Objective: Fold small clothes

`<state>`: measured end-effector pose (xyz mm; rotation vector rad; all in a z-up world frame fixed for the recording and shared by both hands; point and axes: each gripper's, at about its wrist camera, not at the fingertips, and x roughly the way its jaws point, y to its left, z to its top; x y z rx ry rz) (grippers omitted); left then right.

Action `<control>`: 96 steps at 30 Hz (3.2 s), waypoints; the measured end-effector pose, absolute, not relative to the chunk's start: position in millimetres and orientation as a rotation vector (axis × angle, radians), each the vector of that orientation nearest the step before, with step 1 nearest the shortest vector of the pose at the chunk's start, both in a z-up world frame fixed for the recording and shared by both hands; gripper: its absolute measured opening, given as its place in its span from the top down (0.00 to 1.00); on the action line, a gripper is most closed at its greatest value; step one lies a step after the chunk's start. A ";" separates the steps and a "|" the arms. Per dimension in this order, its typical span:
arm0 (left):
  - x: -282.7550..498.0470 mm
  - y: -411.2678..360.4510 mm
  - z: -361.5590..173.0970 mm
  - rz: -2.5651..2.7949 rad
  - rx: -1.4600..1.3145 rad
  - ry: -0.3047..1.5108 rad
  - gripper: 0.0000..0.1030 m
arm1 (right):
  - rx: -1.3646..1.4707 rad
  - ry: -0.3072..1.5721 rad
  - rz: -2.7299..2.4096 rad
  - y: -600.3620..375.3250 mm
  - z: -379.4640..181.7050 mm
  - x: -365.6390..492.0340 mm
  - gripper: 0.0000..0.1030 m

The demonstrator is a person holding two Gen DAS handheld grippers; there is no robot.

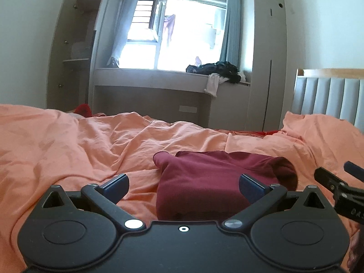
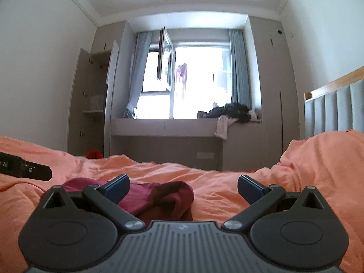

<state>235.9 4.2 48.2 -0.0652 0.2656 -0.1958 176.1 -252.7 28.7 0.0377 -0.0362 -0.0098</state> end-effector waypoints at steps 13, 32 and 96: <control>165.7 4.0 45.5 -0.107 -0.035 0.240 0.00 | 0.076 -0.115 -0.018 -265.9 27.9 118.3 0.00; 117.1 10.0 11.7 -0.071 -0.028 0.265 0.00 | 0.009 -0.075 0.068 -249.4 14.4 69.1 0.00; 123.3 28.2 -10.3 -0.033 -0.083 0.338 0.00 | -0.024 0.004 0.079 -236.7 5.9 82.8 0.00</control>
